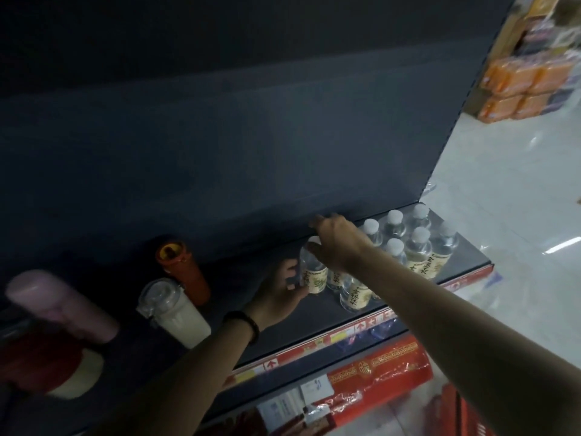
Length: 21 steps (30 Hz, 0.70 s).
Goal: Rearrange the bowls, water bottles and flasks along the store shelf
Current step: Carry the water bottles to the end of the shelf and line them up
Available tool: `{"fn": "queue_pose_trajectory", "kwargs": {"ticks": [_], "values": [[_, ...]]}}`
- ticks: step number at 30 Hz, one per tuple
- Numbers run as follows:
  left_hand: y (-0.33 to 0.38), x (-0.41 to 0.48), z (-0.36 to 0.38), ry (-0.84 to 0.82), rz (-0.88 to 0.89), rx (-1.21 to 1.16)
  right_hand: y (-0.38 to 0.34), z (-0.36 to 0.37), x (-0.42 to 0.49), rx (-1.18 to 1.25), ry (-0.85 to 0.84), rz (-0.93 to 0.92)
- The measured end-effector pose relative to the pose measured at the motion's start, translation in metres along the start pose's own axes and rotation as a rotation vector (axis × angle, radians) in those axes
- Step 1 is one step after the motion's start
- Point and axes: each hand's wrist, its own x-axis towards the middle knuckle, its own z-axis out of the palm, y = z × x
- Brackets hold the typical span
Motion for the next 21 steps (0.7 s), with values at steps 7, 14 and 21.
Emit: {"fn": "queue_pose_trajectory", "kwargs": {"ticks": [7,14,21], "values": [[-0.002,-0.058,-0.059,0.023,0.05,0.308,-0.076,-0.007,-0.012,0.025,0.004,-0.23],[-0.033,-0.187,-0.146,0.029,0.028,0.523,-0.208,0.015,-0.04,0.03,-0.023,-0.455],[-0.103,-0.35,-0.283,0.251,-0.116,0.621,-0.399,0.066,-0.106,0.083,-0.105,-0.62]]}}
